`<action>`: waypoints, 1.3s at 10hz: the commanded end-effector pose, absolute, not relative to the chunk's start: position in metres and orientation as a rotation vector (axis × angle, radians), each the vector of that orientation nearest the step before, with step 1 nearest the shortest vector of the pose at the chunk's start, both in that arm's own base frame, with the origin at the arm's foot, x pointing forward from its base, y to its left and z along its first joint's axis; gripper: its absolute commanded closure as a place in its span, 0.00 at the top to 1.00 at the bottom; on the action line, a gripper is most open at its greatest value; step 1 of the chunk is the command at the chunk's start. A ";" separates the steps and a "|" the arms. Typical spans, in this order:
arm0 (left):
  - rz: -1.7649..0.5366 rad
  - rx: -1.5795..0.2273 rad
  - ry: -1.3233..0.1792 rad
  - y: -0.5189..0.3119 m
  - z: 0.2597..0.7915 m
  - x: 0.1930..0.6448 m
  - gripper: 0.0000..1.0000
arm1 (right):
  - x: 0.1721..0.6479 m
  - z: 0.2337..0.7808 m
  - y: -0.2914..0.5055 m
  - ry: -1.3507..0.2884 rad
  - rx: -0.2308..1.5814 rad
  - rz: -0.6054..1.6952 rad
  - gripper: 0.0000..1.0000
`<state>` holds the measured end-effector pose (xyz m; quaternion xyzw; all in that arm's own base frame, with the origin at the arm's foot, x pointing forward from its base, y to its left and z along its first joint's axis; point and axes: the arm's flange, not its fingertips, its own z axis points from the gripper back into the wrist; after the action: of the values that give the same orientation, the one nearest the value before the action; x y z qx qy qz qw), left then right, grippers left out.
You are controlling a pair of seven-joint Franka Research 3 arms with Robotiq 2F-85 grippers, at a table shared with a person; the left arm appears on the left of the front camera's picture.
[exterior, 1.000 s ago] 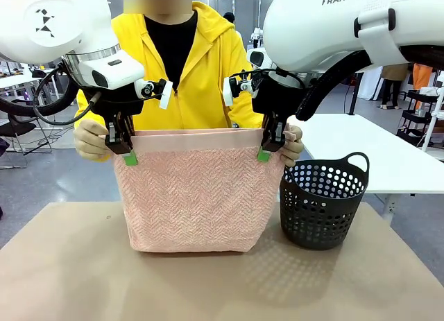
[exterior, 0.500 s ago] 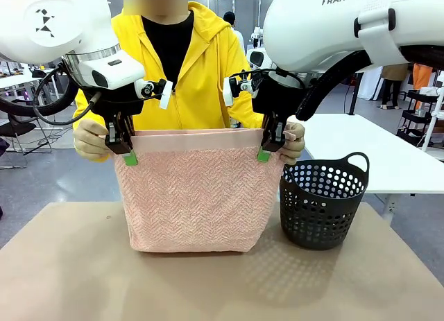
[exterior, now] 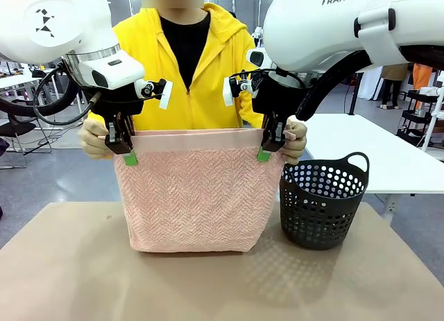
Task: Fold the towel.
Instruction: Release the end of the 100 cm Hotel Towel you were holding and grab the top end of the folded side.
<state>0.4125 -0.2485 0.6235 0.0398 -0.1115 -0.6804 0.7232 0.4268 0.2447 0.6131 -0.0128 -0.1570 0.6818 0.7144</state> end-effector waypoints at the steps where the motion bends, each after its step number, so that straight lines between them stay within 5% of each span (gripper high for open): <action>1: -1.506 0.088 -0.247 -0.246 0.623 0.414 0.00 | 0.427 0.613 0.244 -0.350 -0.032 1.510 0.00; 2: -1.506 0.088 -0.247 -0.246 0.623 0.414 0.00 | 0.427 0.613 0.244 -0.350 -0.032 1.510 0.00; 3: -1.502 0.088 -0.246 -0.248 0.623 0.413 0.40 | 0.427 0.613 0.245 -0.348 -0.028 1.510 0.26; 4: -1.499 0.096 -0.258 -0.248 0.629 0.410 0.43 | 0.425 0.615 0.243 -0.343 -0.028 1.513 0.32; 5: -1.503 0.094 -0.281 -0.246 0.636 0.406 0.80 | 0.422 0.622 0.240 -0.352 -0.036 1.509 0.56; 6: -1.503 0.113 -0.275 -0.246 0.640 0.403 0.83 | 0.420 0.627 0.238 -0.363 -0.032 1.505 0.62; 7: -1.505 0.141 -0.277 -0.246 0.646 0.401 1.00 | 0.417 0.634 0.238 -0.372 -0.064 1.514 0.86; 9: -1.499 0.128 -0.312 -0.243 0.663 0.396 1.00 | 0.411 0.652 0.232 -0.423 -0.064 1.515 1.00; 10: -1.487 0.140 -0.337 -0.241 0.677 0.391 0.85 | 0.408 0.667 0.228 -0.458 -0.086 1.522 1.00; 12: -1.494 0.168 -0.391 -0.243 0.702 0.388 1.00 | 0.404 0.694 0.223 -0.506 -0.126 1.522 0.94; 13: -1.499 0.148 -0.410 -0.241 0.708 0.391 1.00 | 0.408 0.704 0.219 -0.518 -0.143 1.511 1.00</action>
<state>0.3868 -0.2416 0.7051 0.0676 -0.1864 -0.6741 0.7115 0.4015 0.2242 0.7015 -0.0506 -0.2330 0.6739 0.6993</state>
